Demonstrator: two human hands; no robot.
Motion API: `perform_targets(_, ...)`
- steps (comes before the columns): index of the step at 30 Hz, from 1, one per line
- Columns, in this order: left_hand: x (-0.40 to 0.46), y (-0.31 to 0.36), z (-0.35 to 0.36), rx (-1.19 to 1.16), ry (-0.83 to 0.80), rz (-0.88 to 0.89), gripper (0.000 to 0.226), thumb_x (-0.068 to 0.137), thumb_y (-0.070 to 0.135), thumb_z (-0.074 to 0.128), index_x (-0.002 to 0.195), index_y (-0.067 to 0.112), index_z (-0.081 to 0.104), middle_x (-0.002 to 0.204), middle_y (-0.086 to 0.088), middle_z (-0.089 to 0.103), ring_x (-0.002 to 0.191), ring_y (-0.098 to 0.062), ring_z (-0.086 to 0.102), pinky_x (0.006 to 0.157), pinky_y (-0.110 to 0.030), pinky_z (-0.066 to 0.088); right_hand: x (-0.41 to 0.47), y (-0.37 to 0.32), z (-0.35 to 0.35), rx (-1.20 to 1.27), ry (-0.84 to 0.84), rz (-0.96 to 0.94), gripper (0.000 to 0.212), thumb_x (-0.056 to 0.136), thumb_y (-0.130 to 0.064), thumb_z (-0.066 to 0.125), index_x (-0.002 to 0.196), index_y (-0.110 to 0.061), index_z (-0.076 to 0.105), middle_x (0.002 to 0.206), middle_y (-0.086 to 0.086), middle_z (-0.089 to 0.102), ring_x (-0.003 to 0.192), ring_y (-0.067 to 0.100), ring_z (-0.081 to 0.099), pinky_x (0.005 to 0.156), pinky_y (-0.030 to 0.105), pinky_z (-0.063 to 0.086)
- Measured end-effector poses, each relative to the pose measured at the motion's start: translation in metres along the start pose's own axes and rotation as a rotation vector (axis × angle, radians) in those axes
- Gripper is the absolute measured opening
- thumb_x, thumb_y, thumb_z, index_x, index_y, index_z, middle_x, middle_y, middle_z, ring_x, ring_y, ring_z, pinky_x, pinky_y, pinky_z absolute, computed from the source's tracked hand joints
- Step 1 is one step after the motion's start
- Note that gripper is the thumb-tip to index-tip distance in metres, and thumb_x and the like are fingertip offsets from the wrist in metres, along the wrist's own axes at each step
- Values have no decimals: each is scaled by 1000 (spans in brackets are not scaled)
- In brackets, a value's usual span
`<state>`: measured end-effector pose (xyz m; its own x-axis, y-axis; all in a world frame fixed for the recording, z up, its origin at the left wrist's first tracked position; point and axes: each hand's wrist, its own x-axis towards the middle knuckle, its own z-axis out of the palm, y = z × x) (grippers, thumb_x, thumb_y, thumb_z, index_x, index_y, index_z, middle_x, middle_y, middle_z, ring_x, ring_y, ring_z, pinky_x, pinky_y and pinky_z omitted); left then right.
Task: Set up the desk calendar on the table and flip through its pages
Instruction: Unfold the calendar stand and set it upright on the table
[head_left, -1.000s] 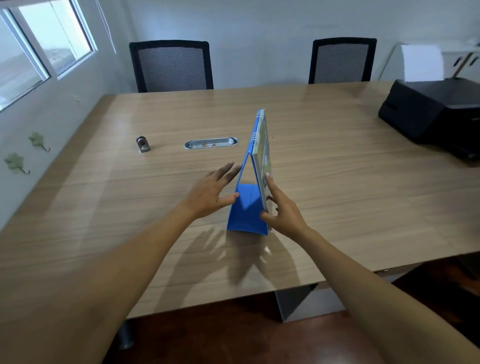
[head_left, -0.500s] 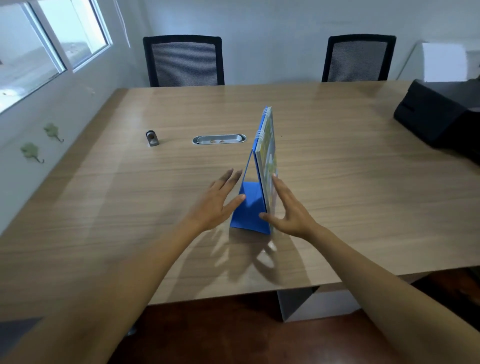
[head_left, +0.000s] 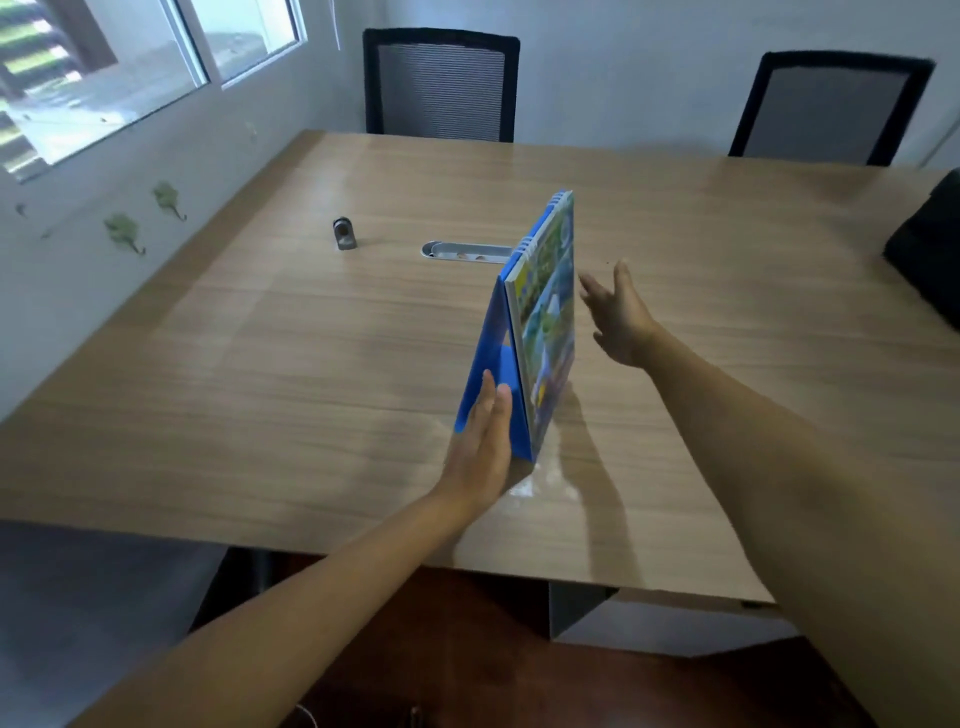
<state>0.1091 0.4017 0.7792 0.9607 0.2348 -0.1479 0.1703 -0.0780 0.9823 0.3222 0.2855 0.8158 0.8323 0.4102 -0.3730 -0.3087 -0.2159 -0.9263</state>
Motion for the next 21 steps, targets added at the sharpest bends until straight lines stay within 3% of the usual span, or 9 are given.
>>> perform_targets(2,5,3,4,-54,-47,-22,91,76,84,20,152,35,10,151,18,28,137,-1,29,118,-35,22,2,-4,0,-2,-51,7,84,86,-67,-15,152,-30,22,163,-2,15,151,17,0,119,51,-9)
perform_targets(5,4,10,16,-91,-99,1,62,93,64,9,149,37,16,132,24,34,117,13,35,102,-13,30,4,-3,-4,35,-60,21,88,85,-70,-12,148,-28,34,157,1,33,148,20,19,119,51,-1)
perform_targets(8,1,18,31,-137,-86,29,54,101,44,8,151,26,16,145,12,34,125,7,37,89,1,34,1,1,-11,49,-50,7,87,86,-71,-9,140,-28,44,141,0,47,136,19,36,116,54,7)
perform_targets(11,3,31,45,-197,-6,45,75,91,67,21,151,22,21,154,1,33,142,-10,32,116,-28,28,-6,6,-9,41,-67,-9,83,86,-70,-9,132,-31,48,130,-2,51,126,17,41,110,52,16)
perform_targets(13,7,40,54,-158,33,56,97,76,84,27,153,25,17,157,4,27,145,-9,25,121,-39,20,-10,9,-3,24,-75,-18,83,86,-70,-8,128,-31,52,125,-2,54,121,16,44,106,51,21)
perform_targets(15,9,51,58,-88,28,108,89,82,78,23,152,22,17,158,10,21,143,4,20,122,-35,14,-15,12,3,18,-64,-34,81,87,-70,-7,123,-32,54,120,-2,57,117,16,48,105,50,26)
perform_targets(17,9,57,61,-79,-12,161,57,98,55,18,145,25,26,150,18,23,127,22,24,119,-24,14,-19,15,6,20,-60,-48,82,87,-70,-6,125,-31,55,119,-1,59,115,18,51,102,47,31)
perform_targets(18,9,58,60,-71,-31,163,54,100,47,16,149,25,21,149,18,24,124,23,25,117,-21,15,-21,16,6,33,-57,-52,83,87,-70,-5,127,-29,54,121,0,59,115,18,51,101,47,32)
perform_targets(21,14,50,53,-100,26,164,64,98,53,19,152,21,20,156,6,30,141,-1,27,121,-31,19,-22,20,1,124,-26,-61,80,88,-70,-1,122,-26,56,112,0,60,107,18,53,98,45,36)
